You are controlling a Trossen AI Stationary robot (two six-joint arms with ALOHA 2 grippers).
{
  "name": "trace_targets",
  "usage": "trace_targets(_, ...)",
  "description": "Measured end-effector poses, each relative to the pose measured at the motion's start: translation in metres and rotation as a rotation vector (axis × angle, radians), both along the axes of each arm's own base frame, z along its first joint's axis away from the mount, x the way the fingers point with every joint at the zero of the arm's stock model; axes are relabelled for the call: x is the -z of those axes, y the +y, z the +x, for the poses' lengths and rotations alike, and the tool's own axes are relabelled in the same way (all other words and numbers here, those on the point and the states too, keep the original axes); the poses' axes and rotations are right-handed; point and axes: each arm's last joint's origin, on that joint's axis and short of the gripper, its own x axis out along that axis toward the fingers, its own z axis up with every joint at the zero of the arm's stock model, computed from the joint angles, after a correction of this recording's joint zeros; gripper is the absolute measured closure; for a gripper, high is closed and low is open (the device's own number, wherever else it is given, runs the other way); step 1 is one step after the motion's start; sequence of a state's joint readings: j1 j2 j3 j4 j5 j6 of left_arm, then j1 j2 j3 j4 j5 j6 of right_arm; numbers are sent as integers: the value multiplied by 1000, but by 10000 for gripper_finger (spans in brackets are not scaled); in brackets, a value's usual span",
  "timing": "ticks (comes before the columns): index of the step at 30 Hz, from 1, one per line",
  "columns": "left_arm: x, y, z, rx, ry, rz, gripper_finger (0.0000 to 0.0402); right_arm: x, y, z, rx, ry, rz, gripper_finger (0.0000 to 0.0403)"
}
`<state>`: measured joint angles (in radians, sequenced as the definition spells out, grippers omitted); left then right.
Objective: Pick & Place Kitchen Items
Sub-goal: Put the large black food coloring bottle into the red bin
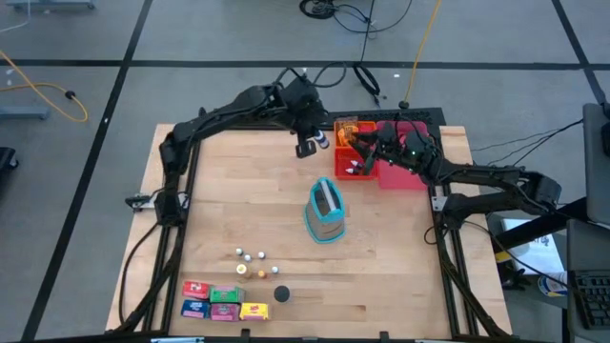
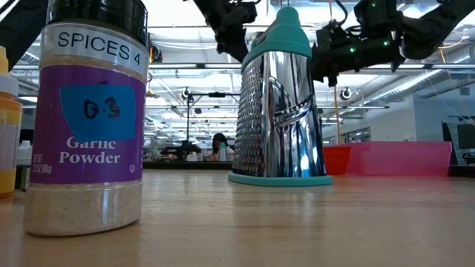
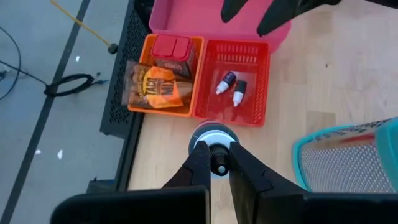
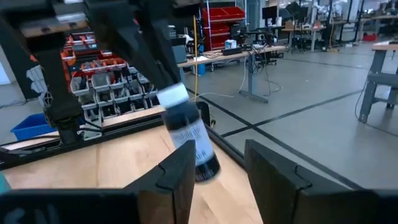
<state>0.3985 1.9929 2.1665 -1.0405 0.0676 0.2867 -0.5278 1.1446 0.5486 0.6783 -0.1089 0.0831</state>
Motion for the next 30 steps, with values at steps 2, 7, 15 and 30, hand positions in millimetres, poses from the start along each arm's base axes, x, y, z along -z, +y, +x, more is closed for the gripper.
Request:
trace_targets(2, -1, 0, 1, 15, -20, -10, 386, -2, 1, 2, -6, 5, -13, 261)
trace_targets(7, -6, -5, 7, 33, -91, -21, 386, -3, -1, 8, -13, 26, -25, 244)
trace_targets(15, -8, -13, 13, 60, -121, -8, 386, -4, 0, 29, -56, 54, -49, 218)
trace_targets(30, -7, -15, 14, 62, -118, -17, 386, -16, 1, 68, -111, 66, -106, 217)
